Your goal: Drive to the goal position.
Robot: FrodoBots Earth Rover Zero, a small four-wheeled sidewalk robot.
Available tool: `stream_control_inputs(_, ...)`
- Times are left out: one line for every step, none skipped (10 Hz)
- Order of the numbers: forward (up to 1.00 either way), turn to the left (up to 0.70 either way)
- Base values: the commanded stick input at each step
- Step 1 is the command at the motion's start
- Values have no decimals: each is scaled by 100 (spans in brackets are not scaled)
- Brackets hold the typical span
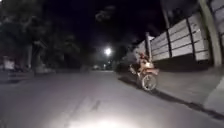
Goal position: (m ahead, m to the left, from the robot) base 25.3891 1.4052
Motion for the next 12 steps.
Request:
stream_control_inputs(70, -35)
stream_control_inputs(70, -35)
stream_control_inputs(70, -18)
stream_control_inputs(70, 0)
stream_control_inputs(70, 0)
stream_control_inputs(70, 0)
stream_control_inputs(70, 0)
stream_control_inputs(70, 0)
stream_control_inputs(70, -9)
stream_control_inputs(70, -23)
stream_control_inputs(70, -35)
stream_control_inputs(70, -10)
